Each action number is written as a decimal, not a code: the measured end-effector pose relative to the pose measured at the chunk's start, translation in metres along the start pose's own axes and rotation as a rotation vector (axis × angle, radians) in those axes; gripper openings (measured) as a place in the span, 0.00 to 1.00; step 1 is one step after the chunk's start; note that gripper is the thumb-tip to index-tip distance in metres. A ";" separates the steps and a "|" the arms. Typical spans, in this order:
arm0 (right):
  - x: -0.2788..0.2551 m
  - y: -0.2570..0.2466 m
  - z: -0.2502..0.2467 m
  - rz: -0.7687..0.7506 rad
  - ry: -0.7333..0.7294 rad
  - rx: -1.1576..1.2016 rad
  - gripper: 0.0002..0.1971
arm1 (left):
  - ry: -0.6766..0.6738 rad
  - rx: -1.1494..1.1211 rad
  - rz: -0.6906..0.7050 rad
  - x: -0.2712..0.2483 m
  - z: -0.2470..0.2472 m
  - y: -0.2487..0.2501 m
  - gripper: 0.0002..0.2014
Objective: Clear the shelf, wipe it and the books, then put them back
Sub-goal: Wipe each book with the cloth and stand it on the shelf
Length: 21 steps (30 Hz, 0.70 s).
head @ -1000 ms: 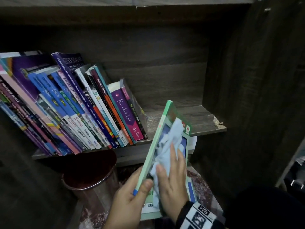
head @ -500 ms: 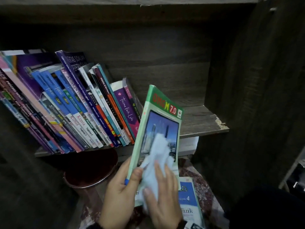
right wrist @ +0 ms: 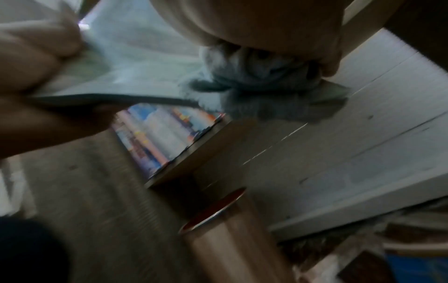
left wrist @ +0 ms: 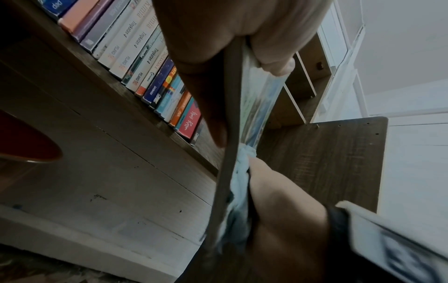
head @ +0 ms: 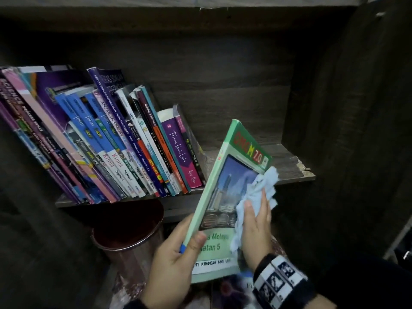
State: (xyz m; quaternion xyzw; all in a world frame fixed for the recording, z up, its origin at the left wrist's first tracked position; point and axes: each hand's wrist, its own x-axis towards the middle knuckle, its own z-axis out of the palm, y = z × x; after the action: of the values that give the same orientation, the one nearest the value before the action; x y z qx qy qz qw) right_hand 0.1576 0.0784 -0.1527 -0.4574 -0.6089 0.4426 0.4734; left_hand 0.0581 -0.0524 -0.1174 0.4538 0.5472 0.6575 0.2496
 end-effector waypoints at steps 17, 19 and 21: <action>-0.045 -0.052 -0.017 0.044 -0.063 0.513 0.20 | -0.384 0.368 0.198 0.006 0.009 -0.026 0.23; -0.046 -0.053 -0.024 0.048 -0.051 0.508 0.09 | -0.419 0.310 0.165 0.006 0.009 -0.029 0.26; -0.051 -0.055 -0.030 0.022 -0.163 0.508 0.11 | -0.388 0.162 0.018 0.007 0.007 -0.028 0.33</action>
State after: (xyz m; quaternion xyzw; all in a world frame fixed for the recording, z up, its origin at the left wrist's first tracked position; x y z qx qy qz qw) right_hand 0.1867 0.0210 -0.1031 -0.2933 -0.5094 0.6220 0.5174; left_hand 0.0564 -0.0357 -0.1417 0.5953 0.5359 0.5140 0.3070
